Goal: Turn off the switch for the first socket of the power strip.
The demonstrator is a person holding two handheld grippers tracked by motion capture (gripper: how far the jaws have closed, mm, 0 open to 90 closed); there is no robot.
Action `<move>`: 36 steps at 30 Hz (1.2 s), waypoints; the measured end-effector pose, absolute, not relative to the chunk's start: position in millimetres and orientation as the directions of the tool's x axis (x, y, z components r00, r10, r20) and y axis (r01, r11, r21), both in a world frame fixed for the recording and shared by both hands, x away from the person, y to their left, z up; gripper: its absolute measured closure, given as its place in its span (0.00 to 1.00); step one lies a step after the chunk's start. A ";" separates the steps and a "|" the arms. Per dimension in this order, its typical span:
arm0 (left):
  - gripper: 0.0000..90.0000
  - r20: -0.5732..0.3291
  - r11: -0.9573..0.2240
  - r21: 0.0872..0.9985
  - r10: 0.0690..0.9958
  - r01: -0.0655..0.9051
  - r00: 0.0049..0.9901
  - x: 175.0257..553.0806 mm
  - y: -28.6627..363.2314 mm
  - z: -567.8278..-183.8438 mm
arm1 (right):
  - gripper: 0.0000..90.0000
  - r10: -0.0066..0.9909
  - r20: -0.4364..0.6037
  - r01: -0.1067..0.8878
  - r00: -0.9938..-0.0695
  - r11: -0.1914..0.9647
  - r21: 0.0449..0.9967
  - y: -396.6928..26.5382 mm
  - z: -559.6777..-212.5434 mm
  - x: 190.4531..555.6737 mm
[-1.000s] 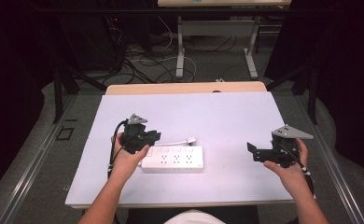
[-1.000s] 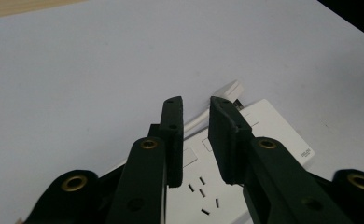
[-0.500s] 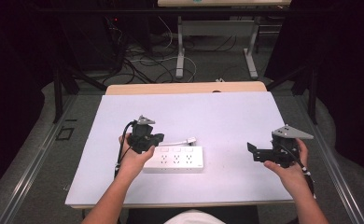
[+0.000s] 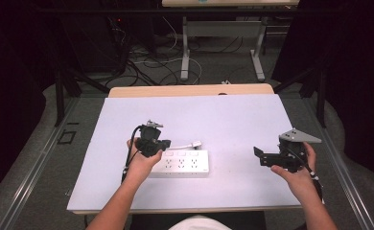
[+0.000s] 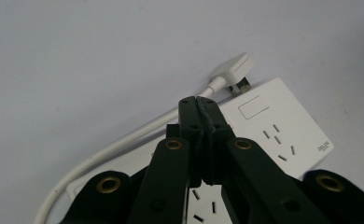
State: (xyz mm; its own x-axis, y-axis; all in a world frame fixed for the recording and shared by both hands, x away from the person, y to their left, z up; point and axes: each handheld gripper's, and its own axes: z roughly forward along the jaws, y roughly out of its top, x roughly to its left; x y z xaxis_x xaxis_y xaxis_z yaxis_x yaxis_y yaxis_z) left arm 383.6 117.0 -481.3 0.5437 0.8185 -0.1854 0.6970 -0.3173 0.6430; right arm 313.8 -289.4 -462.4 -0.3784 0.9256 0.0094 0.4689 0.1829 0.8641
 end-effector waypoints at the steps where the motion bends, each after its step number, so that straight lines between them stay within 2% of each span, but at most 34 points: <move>1: 1.00 -0.189 -0.316 0.637 0.821 0.703 0.540 384.1 116.5 -482.3 | 0.01 0.926 0.014 0.472 -0.377 0.179 0.863 -289.0 -462.3 313.6; 28: 1.00 -0.250 -0.299 0.553 0.831 0.777 0.497 395.2 104.0 -500.1 | 0.01 0.922 0.002 0.471 -0.388 0.196 0.860 -289.5 -463.2 314.2; 36: 1.00 -0.244 -0.309 0.534 0.835 0.787 0.493 397.7 101.7 -503.2 | 0.01 0.921 0.005 0.472 -0.388 0.194 0.860 -289.2 -463.4 314.3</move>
State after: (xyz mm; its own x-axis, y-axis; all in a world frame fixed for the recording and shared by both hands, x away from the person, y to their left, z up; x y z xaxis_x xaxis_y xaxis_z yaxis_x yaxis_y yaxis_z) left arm 397.7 101.7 -503.2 0.4933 0.8349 -0.2440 0.7869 -0.3089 0.5342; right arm 314.3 -289.2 -463.4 -0.3885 0.9215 0.0046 0.4715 0.1945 0.8601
